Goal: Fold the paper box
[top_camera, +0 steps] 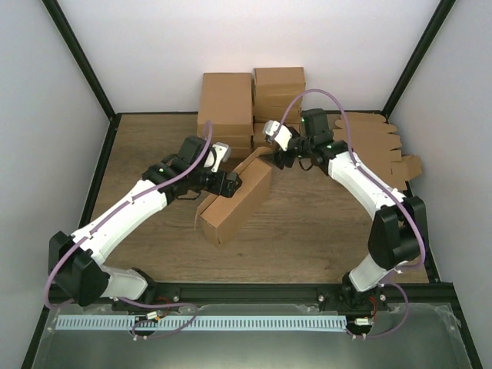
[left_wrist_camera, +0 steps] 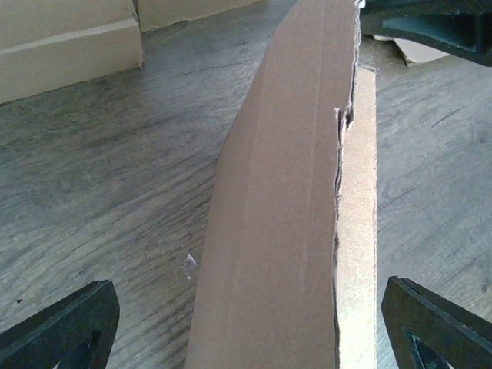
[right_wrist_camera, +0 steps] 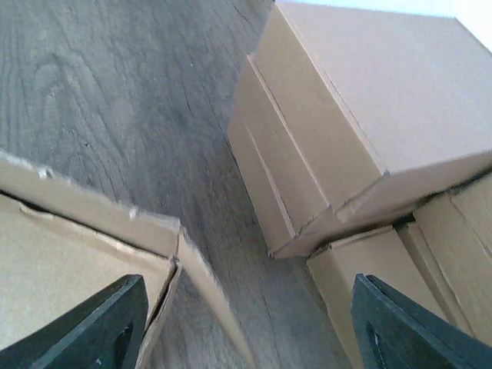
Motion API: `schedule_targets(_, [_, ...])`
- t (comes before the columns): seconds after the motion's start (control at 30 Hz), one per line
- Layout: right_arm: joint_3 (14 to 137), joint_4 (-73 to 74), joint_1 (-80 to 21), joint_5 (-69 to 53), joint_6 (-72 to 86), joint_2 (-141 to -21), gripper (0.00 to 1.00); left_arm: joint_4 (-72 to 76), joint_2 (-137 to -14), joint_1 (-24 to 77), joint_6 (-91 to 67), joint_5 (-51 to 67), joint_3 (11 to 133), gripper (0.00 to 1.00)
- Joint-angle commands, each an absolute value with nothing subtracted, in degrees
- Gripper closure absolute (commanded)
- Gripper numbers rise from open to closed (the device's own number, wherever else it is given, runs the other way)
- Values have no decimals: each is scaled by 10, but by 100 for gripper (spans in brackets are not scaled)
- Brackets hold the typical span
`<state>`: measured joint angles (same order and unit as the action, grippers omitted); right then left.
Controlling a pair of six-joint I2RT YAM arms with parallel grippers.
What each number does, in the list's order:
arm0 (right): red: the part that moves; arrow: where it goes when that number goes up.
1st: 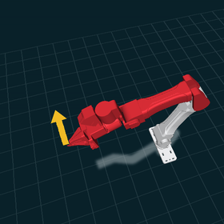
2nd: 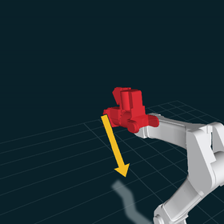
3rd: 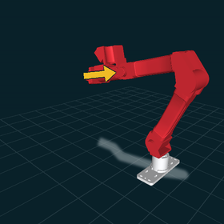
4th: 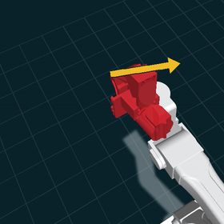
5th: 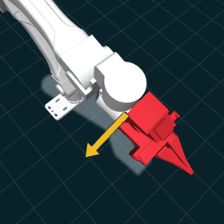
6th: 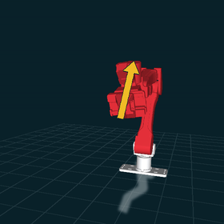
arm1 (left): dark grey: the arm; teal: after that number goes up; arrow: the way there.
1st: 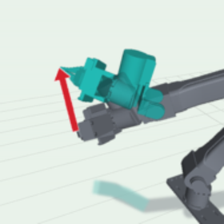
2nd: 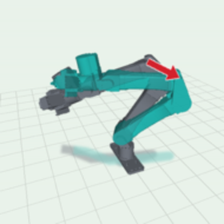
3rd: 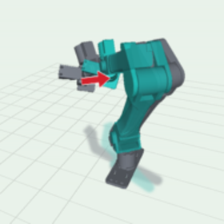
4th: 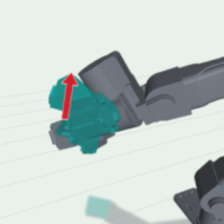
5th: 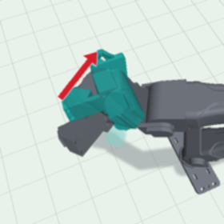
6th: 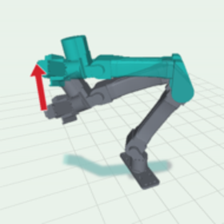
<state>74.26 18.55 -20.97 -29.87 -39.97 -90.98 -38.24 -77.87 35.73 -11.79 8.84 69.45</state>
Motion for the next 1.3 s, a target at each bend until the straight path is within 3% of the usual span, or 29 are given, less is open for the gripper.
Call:
schedule_targets(0.0, [806, 217, -209, -342, -447, -937, 26, -371, -782, 360, -109, 108, 703, 4])
schedule_targets(0.2, [824, 240, -209, -324, -444, -952, 35, -368, -783, 360, -101, 112, 704, 4])
schedule_targets(0.4, [813, 259, -209, -340, -436, -935, 53, -363, -786, 360, -94, 117, 705, 4])
schedule_targets(0.53, [802, 261, -209, -337, -405, -918, 73, -364, -786, 360, -87, 118, 709, 4])
schedule_targets(0.7, [798, 266, -212, -338, -372, -898, 80, -365, -782, 360, -84, 122, 718, 4])
schedule_targets(0.83, [804, 280, -226, -316, -353, -894, 92, -363, -786, 360, -83, 128, 723, 4])
schedule_targets(0.97, [804, 286, -235, -289, -323, -888, 98, -366, -790, 360, -82, 127, 723, 4])
schedule_targets(1.27, [817, 324, -257, -275, -236, -884, 99, -372, -794, 360, -70, 131, 728, 2])
